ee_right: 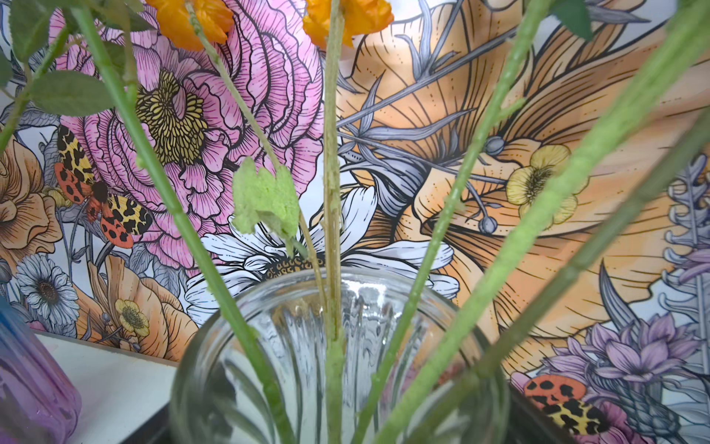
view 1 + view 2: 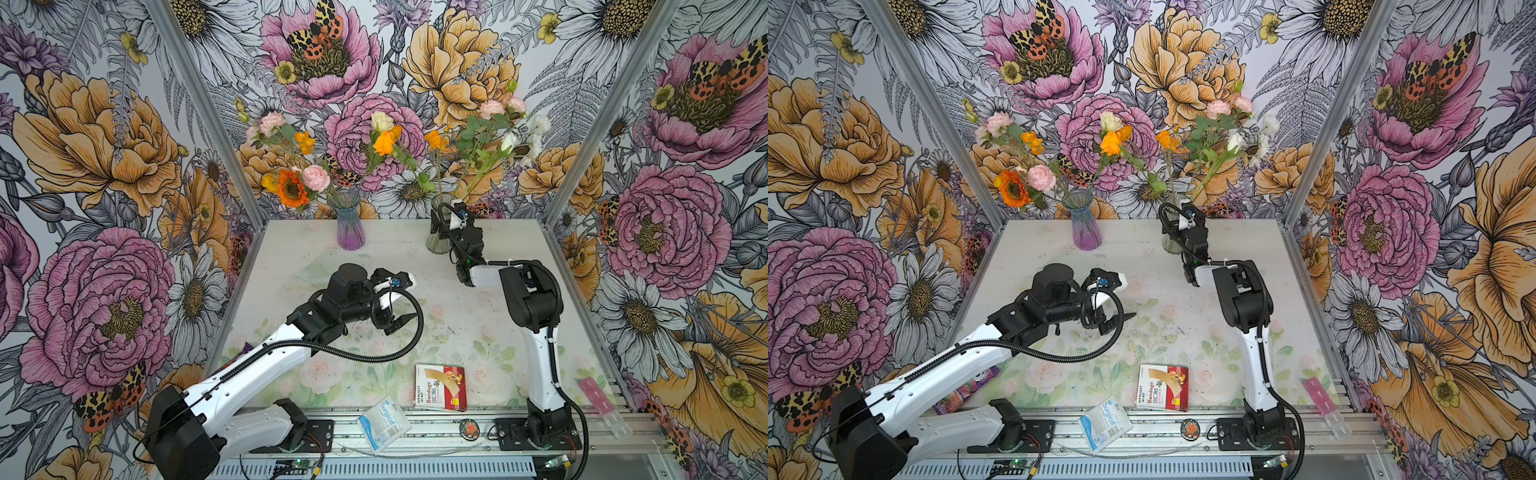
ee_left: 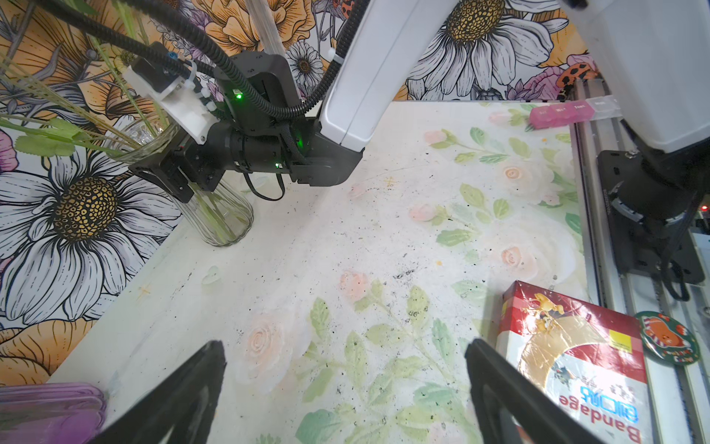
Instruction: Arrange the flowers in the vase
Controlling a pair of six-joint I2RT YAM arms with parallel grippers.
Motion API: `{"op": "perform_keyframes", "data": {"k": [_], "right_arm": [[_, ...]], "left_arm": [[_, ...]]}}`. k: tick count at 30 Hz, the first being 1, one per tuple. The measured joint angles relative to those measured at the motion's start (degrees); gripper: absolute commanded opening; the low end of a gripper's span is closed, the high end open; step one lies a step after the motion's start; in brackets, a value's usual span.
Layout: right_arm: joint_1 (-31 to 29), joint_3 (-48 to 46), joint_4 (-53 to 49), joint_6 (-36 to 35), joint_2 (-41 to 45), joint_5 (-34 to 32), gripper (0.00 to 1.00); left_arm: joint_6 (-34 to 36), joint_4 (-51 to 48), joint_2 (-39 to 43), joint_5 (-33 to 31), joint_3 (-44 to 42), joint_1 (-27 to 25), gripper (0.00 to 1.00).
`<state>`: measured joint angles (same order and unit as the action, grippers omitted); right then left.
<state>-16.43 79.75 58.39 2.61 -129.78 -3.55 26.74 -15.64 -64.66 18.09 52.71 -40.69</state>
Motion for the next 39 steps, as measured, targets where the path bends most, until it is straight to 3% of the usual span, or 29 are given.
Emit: {"op": "perform_keyframes", "data": {"k": [14,21,27,32,35,39], "right_arm": [[0.0,-21.7,1.8,2.1,11.6,0.8,0.99],[0.0,-36.2,-0.9,3.8,26.3,1.3,1.00],[-0.2,-44.9,-19.5,7.6,50.0,-1.7,1.00],[-0.5,-45.9,-38.1,10.0,69.5,-7.4,1.00],[-0.5,-48.0,-46.4,10.5,79.3,-13.1,0.99],[1.0,-53.0,-56.3,12.8,88.0,-18.3,0.99]], "left_arm": [[-0.5,0.0,0.1,0.5,0.0,-0.1,0.99],[-0.9,0.0,0.7,0.5,0.0,-0.1,0.99],[-2.7,0.5,0.7,-2.1,0.1,0.5,0.99],[-5.5,1.8,2.4,-3.8,0.1,5.3,0.99],[-6.8,2.6,6.3,-7.5,0.0,9.4,0.99],[-11.0,5.6,12.6,-17.6,-0.3,16.3,0.99]]}}
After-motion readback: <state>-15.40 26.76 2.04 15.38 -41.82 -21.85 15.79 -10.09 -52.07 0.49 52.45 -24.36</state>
